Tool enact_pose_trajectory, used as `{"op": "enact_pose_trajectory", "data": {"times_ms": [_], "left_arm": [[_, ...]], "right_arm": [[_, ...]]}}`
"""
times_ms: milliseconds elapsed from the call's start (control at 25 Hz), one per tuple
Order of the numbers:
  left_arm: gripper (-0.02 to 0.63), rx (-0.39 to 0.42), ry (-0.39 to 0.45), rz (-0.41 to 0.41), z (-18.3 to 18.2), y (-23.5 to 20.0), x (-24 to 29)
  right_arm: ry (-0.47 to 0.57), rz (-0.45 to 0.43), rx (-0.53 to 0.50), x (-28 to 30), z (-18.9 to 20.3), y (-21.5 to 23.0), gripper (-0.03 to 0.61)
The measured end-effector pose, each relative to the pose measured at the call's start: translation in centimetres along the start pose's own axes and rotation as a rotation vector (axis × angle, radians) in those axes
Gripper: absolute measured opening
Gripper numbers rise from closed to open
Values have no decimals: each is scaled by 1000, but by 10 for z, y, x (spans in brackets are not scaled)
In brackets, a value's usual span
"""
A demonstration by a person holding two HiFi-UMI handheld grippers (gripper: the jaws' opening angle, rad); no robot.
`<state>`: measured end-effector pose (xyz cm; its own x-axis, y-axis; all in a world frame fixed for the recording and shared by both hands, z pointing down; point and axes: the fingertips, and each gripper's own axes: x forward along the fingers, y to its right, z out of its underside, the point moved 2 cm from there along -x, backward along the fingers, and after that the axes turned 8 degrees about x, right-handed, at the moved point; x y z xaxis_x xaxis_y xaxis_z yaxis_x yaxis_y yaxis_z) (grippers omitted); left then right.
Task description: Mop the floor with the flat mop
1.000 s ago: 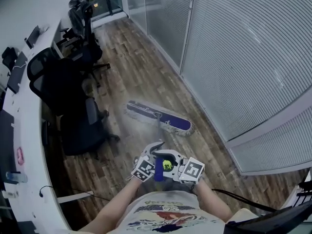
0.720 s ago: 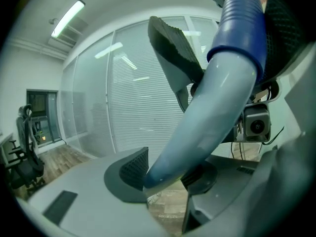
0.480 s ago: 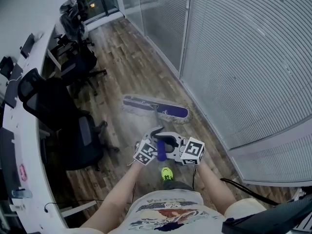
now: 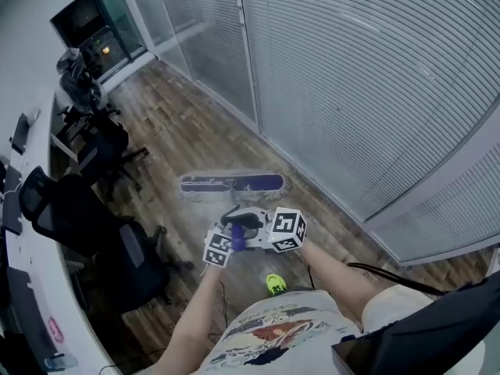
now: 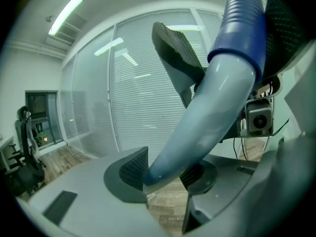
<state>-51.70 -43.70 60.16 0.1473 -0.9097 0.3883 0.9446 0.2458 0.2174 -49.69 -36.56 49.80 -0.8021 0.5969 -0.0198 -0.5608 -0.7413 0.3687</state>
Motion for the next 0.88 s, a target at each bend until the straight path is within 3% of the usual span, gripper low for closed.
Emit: {"op": "enact_pose_trajectory", "data": {"times_ms": [200, 400, 880], "left_arm": [[144, 12, 3, -1, -3, 47, -28], [144, 17, 12, 16, 8, 122, -80], [147, -21, 87, 36, 47, 361, -273]], "right_arm": [[-11, 17, -3, -12, 18, -51, 258], [-20, 34, -5, -16, 57, -134, 258], [-26, 111, -17, -11, 185, -417, 258]]}}
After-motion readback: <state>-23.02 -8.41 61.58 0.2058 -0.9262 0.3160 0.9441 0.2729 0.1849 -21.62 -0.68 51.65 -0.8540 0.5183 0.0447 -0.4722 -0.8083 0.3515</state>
